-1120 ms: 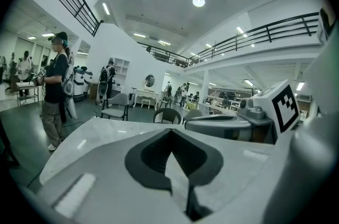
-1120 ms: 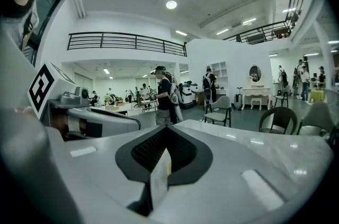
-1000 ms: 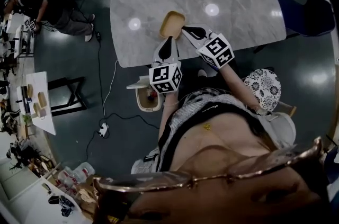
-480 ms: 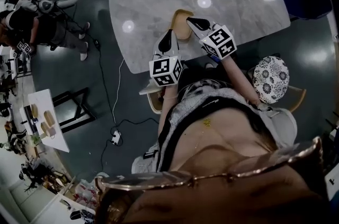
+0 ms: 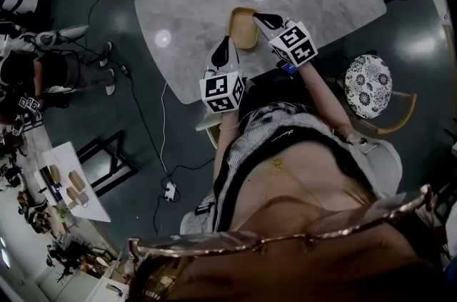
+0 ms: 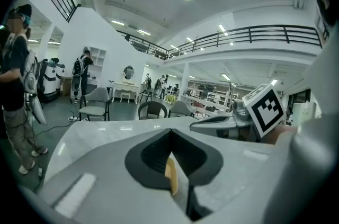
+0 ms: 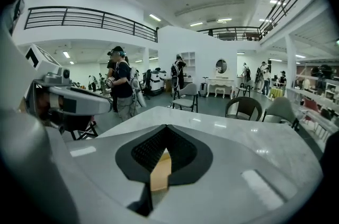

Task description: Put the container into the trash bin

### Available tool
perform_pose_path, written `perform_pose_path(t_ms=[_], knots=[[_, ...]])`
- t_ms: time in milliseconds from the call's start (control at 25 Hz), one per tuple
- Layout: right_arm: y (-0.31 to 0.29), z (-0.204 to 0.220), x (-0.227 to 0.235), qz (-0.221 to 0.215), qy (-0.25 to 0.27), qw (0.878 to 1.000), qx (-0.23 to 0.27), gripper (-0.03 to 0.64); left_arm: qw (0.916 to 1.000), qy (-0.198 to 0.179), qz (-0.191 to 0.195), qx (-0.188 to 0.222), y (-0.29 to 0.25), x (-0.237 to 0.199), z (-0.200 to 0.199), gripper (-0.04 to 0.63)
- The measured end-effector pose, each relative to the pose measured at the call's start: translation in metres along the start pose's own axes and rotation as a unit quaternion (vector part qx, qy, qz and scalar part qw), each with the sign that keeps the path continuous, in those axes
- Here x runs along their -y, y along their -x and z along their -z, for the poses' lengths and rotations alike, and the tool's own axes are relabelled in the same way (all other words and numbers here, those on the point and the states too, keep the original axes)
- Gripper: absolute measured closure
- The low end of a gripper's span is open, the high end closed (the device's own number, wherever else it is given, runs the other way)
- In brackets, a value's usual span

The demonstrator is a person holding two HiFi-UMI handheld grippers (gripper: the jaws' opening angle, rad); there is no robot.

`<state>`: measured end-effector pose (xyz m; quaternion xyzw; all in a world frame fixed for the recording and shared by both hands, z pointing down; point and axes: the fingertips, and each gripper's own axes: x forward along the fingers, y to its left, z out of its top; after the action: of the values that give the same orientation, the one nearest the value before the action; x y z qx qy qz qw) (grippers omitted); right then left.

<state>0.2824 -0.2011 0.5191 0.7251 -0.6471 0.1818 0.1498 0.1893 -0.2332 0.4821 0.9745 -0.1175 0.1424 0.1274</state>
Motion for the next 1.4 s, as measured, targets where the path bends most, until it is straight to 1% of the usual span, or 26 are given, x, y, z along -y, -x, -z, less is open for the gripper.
perform_pose_path(t_ms=[200,480,720,920,1120,1280,1400], knots=[[-0.005,0.009,0.017,-0.006,0.013,1.000,-0.022,0.591,1.0000,-0.003,-0.007,0.000,-0.013,0.005,-0.004,0.595],[-0.017,0.022,0.022,-0.037,0.037,0.997,-0.053,0.591,0.9997,0.002,-0.024,-0.008,-0.031,0.006,0.000,0.595],[-0.038,0.046,0.025,-0.063,0.063,0.991,-0.103,0.589,0.9988,0.017,-0.042,-0.017,-0.034,0.000,0.002,0.595],[-0.059,0.074,0.032,-0.085,0.061,0.983,-0.150,0.590,0.9981,0.026,-0.051,-0.021,-0.033,-0.001,0.007,0.595],[-0.081,0.109,0.051,-0.082,0.041,0.977,-0.194,0.589,0.9973,0.032,-0.059,-0.027,-0.035,-0.002,0.013,0.595],[-0.092,0.129,0.063,-0.078,0.042,0.970,-0.227,0.589,0.9967,0.037,-0.065,-0.032,-0.038,-0.003,0.015,0.595],[-0.098,0.144,0.066,-0.073,0.054,0.965,-0.247,0.589,0.9961,0.042,-0.069,-0.035,-0.036,-0.006,0.018,0.595]])
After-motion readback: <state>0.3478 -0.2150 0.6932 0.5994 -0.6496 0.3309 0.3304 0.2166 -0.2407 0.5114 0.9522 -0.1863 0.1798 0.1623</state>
